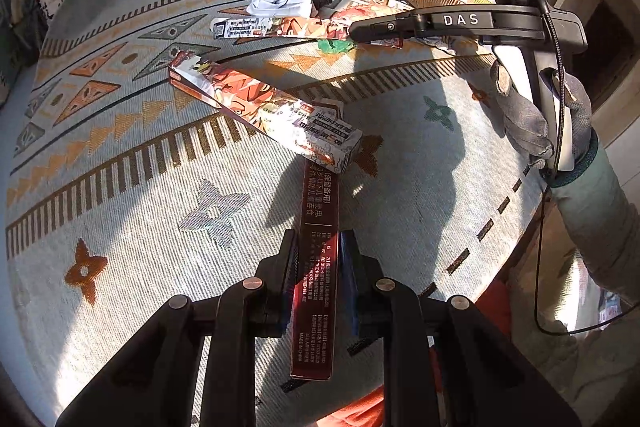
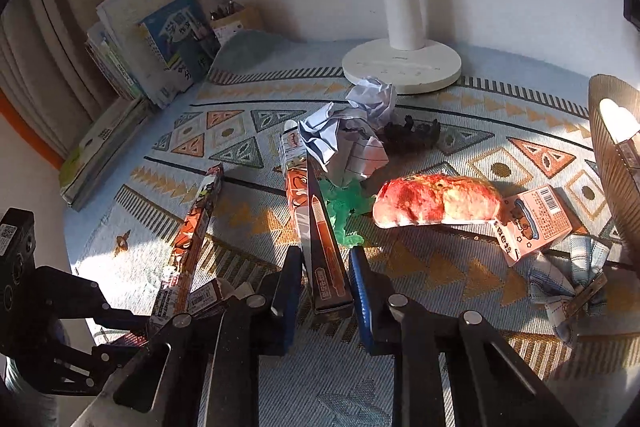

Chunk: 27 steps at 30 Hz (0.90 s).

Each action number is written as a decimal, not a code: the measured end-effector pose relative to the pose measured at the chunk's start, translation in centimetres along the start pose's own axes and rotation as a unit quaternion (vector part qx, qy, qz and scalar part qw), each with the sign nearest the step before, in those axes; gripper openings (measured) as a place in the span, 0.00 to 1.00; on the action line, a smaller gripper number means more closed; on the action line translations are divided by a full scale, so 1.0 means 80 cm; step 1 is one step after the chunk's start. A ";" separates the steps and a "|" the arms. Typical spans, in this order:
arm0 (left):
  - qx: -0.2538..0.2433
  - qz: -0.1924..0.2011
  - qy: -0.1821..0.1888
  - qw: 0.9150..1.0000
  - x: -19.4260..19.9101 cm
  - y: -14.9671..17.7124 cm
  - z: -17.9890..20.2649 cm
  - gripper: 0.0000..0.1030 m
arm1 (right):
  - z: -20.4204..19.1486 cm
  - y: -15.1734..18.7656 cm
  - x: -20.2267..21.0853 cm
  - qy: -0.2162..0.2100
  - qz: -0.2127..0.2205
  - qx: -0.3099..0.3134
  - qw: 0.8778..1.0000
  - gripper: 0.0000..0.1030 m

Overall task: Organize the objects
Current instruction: 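Grasp a long red snack box with left gripper while right gripper grasps another, then carry both snack boxes over the golden bowl and open both grippers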

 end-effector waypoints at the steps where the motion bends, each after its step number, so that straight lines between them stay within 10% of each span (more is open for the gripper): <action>1: -0.004 0.002 -0.002 1.000 -0.001 -0.002 0.002 0.19 | -0.002 0.006 0.006 -0.005 0.003 -0.003 1.000 0.20; 8: -0.026 0.019 -0.021 0.999 -0.010 -0.019 0.030 0.25 | 0.018 0.071 0.072 -0.014 0.030 -0.055 0.998 0.19; 11: -0.060 0.043 -0.037 0.997 -0.010 -0.025 0.051 0.14 | 0.019 0.104 0.105 0.065 0.053 -0.039 0.996 0.19; 19: -0.063 0.080 0.040 0.994 0.004 -0.071 0.103 0.14 | 0.020 0.135 0.105 0.136 0.032 -0.039 0.989 0.22; 23: -0.043 0.072 0.018 0.996 0.009 -0.064 0.091 0.14 | 0.031 0.120 0.098 0.111 0.032 -0.060 0.992 0.60; 27: 0.015 0.089 -0.006 0.996 0.042 -0.042 0.046 0.15 | 0.045 0.101 0.080 0.094 0.029 -0.072 0.993 0.62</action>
Point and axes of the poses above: each gripper's, at about its wrist camera, not at the fingertips, and x roughly against the way its jaws point, z to its right, y to its underside, the point moved 2 cm from there along -x, roughly the way its jaws point, and after that the axes turned 3 degrees about -y, right-handed, at the moved point
